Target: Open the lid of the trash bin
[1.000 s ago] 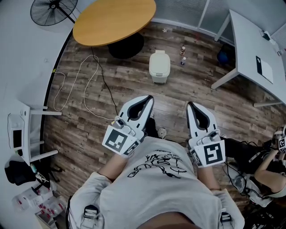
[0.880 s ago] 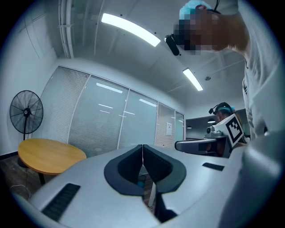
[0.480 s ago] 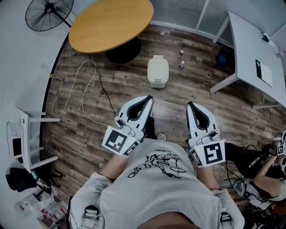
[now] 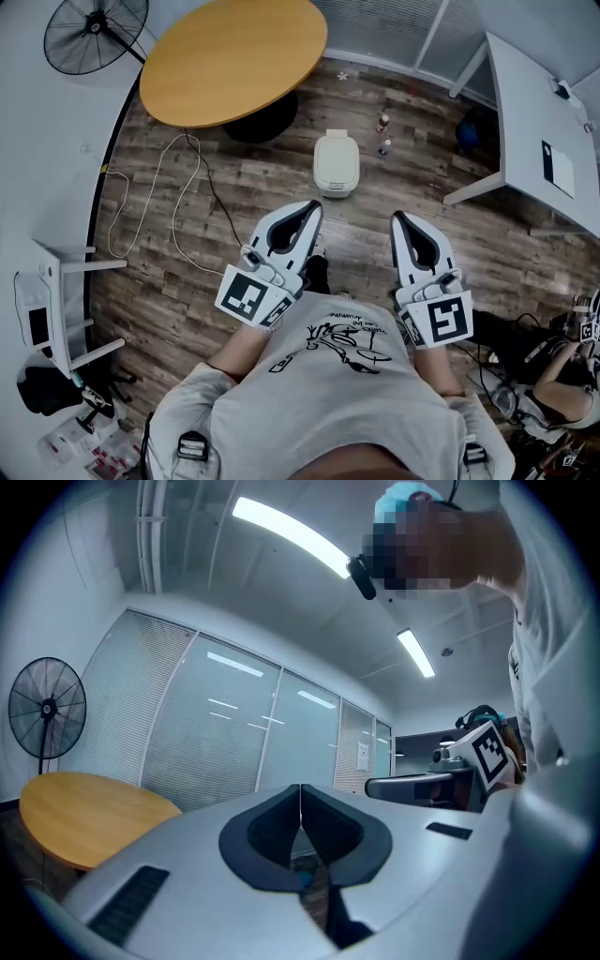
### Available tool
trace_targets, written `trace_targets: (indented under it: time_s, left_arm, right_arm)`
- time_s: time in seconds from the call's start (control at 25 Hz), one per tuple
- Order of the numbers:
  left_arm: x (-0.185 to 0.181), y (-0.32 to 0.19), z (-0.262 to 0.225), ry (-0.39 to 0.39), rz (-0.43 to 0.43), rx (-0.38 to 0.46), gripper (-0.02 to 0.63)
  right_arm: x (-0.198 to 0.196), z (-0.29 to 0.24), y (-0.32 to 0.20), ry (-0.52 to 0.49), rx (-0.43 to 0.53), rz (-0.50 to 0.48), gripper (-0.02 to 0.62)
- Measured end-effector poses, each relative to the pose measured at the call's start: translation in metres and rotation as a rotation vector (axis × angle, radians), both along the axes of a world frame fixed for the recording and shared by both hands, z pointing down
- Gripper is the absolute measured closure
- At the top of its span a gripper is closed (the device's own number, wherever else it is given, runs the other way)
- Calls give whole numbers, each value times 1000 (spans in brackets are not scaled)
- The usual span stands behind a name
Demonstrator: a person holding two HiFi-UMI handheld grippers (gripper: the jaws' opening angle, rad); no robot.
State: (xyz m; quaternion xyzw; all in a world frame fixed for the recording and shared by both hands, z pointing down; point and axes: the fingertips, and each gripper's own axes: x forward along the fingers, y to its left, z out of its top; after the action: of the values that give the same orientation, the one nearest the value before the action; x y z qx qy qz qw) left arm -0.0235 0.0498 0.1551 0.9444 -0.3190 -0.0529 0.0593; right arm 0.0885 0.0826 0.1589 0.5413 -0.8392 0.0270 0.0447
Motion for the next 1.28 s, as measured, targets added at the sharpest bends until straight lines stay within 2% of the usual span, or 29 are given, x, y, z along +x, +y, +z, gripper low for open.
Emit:
trace_targets:
  time_s: [0.36, 0.68, 1.0, 1.28]
  left_arm:
    - [-32, -86, -3, 5, -12, 9, 586]
    - [-52, -143, 0, 7, -2, 7, 586]
    - [-62, -174, 1, 4, -6, 7, 586]
    - [-49, -185, 4, 1, -9, 2, 586]
  right_arm:
    - [-32, -3, -86, 6, 2, -10, 589]
    - [-55, -4, -146, 12, 7, -11, 589]
    - [-63, 2, -176, 9, -4, -7, 589]
    - [-49, 3, -187, 4, -4, -10, 589]
